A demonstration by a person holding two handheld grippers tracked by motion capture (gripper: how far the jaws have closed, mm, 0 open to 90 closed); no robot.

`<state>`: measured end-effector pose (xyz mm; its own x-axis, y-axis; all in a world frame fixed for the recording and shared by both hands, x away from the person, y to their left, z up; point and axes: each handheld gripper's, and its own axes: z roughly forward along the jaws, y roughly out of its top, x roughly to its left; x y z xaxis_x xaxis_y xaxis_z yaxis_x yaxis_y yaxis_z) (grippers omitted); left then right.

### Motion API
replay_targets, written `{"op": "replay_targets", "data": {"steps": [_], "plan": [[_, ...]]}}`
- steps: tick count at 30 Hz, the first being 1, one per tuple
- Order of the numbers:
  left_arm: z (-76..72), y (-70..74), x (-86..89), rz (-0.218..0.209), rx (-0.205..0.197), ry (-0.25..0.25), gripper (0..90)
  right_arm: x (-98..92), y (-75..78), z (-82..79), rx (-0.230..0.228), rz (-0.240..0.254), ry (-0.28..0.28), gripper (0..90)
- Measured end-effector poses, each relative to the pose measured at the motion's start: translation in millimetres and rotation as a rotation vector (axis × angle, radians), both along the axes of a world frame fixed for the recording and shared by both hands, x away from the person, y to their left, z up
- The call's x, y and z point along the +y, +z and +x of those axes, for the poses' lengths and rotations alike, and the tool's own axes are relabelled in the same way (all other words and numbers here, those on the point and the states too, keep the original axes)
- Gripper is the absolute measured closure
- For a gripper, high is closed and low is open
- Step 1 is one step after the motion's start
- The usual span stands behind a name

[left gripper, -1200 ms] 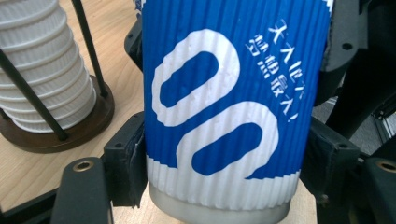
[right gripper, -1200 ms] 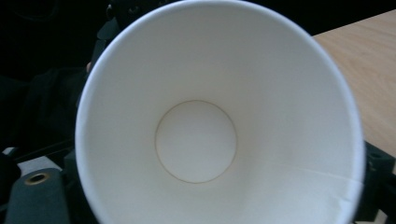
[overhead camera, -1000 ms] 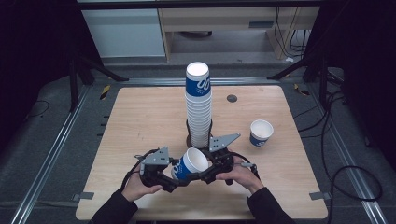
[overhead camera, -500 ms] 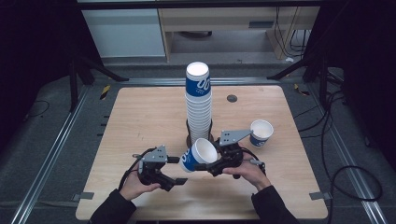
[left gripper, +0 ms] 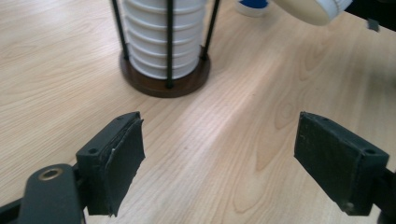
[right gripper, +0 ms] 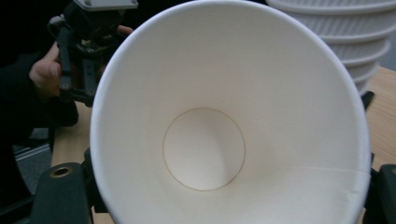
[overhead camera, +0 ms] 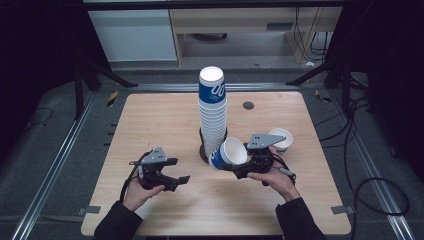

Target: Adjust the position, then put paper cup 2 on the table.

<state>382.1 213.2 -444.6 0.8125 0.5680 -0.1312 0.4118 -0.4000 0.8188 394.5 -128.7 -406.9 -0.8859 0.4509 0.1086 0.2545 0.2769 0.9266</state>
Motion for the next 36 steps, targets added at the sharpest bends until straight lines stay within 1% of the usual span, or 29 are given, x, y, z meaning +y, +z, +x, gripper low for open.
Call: {"op": "replay_targets", "data": {"steps": [4,6,8,11,14,15,19,21,22,25,27,28,30,33,35,36], "plan": [[2.1,0.7,6.9,-0.001,-0.002,0.047,15.2,-6.9,0.7,0.8,-0.002,-0.033,-0.061,20.7],[3.3,0.6,10.2,-0.004,0.004,0.071,15.1,-10.8,0.4,1.3,-0.002,-0.056,-0.088,20.6],[4.5,0.2,12.8,-0.003,0.008,0.088,15.1,-15.0,0.1,1.5,-0.001,-0.061,-0.100,20.6],[5.9,-0.2,16.0,0.009,0.007,0.120,15.3,-20.6,0.8,0.8,-0.007,-0.086,-0.123,20.6],[6.8,-0.6,18.3,0.009,0.008,0.132,15.2,-23.9,1.4,0.3,-0.003,-0.097,-0.137,20.5],[7.6,-1.2,20.8,0.013,0.007,0.153,15.2,-27.4,2.7,-0.4,-0.006,-0.119,-0.153,20.5],[10.3,-1.6,26.1,0.004,0.010,0.189,15.3,-35.9,4.0,-2.5,-0.008,-0.149,-0.186,20.4],[11.5,-2.1,28.5,0.004,0.012,0.204,15.3,-41.4,2.9,-3.2,0.003,-0.159,-0.199,20.4],[11.5,-2.1,28.5,0.004,0.012,0.204,15.3,-44.2,2.1,-3.6,0.002,-0.170,-0.212,20.5],[12.7,-3.7,32.3,0.002,0.016,0.227,15.2,-52.9,0.5,-4.5,0.012,-0.193,-0.244,20.4],[13.3,-3.6,34.4,-0.001,0.018,0.237,15.1,-58.2,0.4,-5.0,0.019,-0.200,-0.262,20.4],[13.3,-3.6,34.4,-0.001,0.018,0.237,15.1,-58.2,0.4,-5.0,0.019,-0.200,-0.262,20.4],[13.6,-3.4,37.4,-0.010,0.018,0.253,15.2,-64.7,0.2,-5.6,0.031,-0.222,-0.292,20.4],[14.0,-3.5,40.0,-0.012,0.023,0.271,15.5,-69.8,-1.0,-7.0,0.044,-0.243,-0.308,20.4],[14.0,-3.8,41.5,-0.007,0.019,0.274,15.5,-72.0,-2.6,-7.9,0.054,-0.266,-0.316,20.4],[14.0,-3.8,41.5,-0.007,0.019,0.274,15.6,-72.0,-2.6,-7.9,0.054,-0.266,-0.316,20.4]]}}
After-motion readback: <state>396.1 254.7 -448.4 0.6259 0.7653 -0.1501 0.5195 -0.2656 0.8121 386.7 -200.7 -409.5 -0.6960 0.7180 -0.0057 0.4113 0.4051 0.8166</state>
